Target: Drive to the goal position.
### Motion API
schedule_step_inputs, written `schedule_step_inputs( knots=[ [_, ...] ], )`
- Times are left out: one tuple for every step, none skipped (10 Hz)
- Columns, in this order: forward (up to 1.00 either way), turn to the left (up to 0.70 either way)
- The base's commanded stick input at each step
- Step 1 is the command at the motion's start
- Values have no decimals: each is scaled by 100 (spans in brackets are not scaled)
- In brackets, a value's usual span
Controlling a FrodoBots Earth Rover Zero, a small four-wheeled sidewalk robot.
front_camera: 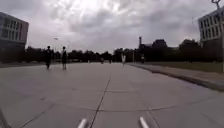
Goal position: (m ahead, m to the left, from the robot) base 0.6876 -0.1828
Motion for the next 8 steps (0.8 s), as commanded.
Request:
schedule_step_inputs(
  knots=[
    [70, 0],
    [70, 0],
    [70, 0],
    [70, 0],
    [70, 0],
    [70, 0],
    [70, 0],
    [70, 0]
  ],
)
